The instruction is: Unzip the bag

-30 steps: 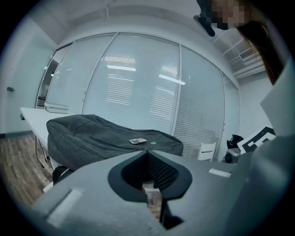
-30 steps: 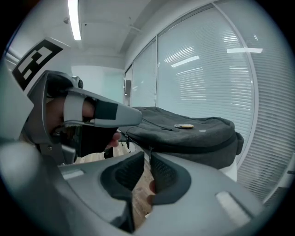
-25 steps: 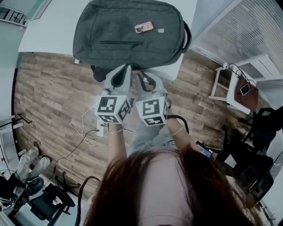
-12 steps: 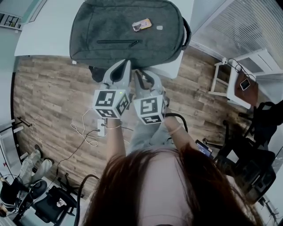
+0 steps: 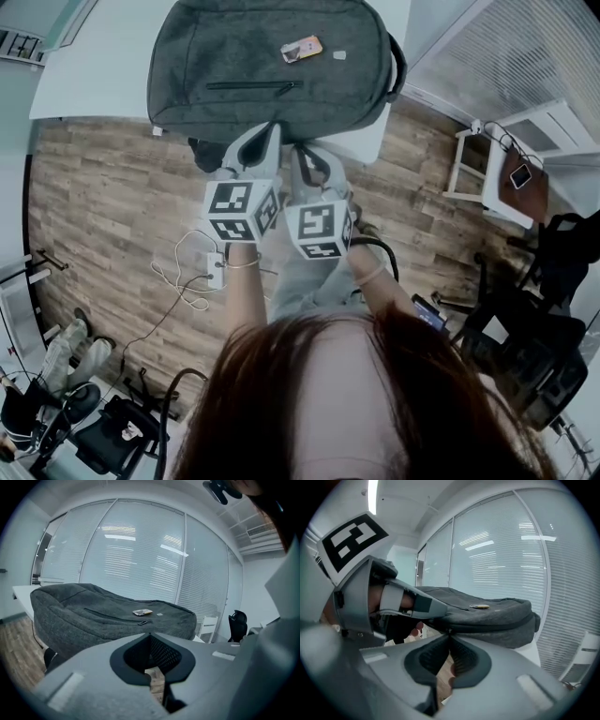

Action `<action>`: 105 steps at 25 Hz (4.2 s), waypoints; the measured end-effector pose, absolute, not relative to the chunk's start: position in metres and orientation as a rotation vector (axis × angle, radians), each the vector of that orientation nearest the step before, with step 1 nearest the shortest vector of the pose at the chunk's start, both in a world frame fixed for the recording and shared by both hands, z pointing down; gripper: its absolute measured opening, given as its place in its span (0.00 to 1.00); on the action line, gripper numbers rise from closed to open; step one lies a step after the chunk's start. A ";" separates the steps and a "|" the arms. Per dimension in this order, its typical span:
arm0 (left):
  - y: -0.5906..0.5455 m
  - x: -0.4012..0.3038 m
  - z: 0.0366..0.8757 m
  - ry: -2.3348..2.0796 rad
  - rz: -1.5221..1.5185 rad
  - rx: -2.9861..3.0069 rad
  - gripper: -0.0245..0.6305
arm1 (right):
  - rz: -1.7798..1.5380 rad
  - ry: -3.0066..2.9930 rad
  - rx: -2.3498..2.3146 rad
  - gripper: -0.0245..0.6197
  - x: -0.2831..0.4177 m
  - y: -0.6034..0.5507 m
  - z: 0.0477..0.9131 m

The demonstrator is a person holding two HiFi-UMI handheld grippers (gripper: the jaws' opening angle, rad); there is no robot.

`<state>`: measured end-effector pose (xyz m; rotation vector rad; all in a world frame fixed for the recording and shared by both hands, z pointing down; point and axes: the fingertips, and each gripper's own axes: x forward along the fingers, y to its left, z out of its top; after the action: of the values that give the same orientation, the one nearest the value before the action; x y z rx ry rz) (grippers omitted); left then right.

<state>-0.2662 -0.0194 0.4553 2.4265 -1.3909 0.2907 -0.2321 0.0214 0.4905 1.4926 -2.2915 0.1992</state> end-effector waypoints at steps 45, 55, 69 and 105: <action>-0.021 -0.267 0.464 -1.704 0.284 2.132 0.05 | 0.121 -2.333 1.140 0.05 -0.166 0.024 0.479; -0.021 -0.266 0.464 -1.739 0.294 2.105 0.05 | 0.102 -2.331 1.090 0.05 -0.148 0.020 0.478; -0.020 -0.265 0.465 -1.820 0.305 2.057 0.05 | 0.050 -2.327 1.059 0.05 -0.111 0.003 0.473; -0.022 -0.267 0.467 -1.978 0.291 2.001 0.05 | -0.049 -2.291 0.908 0.05 -0.053 -0.052 0.454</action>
<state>-0.2669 -0.0217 0.4674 2.0010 -1.9784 0.2915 -0.0535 -0.0519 0.4544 0.9079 -2.2912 -0.0487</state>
